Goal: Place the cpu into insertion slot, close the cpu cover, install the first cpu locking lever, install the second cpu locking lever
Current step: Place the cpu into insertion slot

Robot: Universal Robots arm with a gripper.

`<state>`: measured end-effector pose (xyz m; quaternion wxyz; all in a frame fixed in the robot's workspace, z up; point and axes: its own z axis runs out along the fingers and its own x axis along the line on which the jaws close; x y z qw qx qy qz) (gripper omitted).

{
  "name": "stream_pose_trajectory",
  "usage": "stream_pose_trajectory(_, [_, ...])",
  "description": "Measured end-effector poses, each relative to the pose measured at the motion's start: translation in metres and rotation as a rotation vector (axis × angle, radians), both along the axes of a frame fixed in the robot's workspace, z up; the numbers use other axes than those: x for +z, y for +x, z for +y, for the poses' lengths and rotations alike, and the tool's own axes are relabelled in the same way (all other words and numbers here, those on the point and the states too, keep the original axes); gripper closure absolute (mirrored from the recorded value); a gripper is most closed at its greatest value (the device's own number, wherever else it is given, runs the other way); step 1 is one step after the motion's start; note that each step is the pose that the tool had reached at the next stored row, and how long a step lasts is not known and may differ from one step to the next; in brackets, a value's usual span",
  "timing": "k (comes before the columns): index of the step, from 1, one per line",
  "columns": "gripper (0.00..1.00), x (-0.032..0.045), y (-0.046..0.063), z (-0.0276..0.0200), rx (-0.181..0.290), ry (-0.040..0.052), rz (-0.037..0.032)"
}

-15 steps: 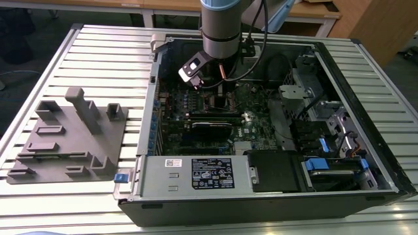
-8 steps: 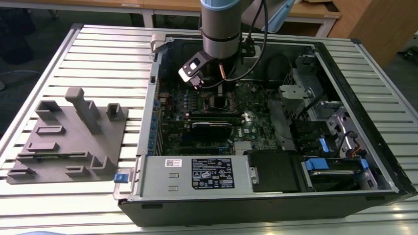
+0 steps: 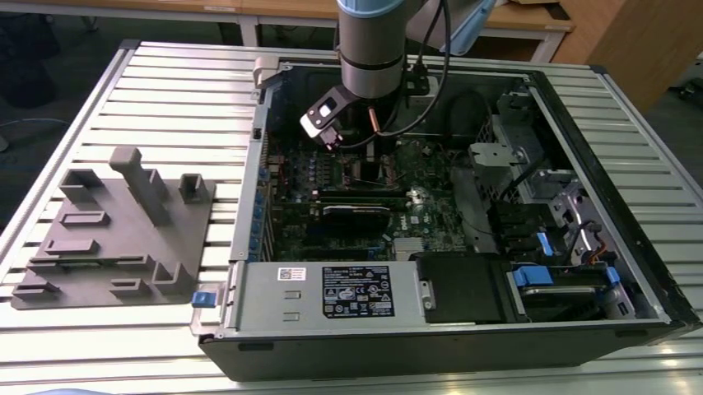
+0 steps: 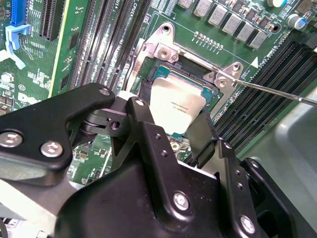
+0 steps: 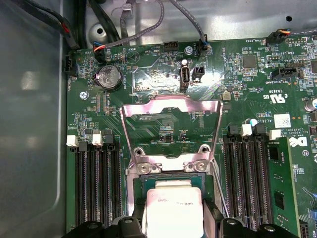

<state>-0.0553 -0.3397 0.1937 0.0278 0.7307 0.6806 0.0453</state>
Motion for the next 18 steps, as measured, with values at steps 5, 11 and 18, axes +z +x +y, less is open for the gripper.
stream_pose_trajectory(5, [0.46,0.0,0.0,0.0,0.0,-0.0003,0.0])
stream_pose_trajectory(11, [0.46,0.0003,0.0,0.0,0.0,-0.0002,-0.0001])
stream_pose_trajectory(18, [0.46,0.0004,0.0,0.0,0.0,-0.0003,0.0])
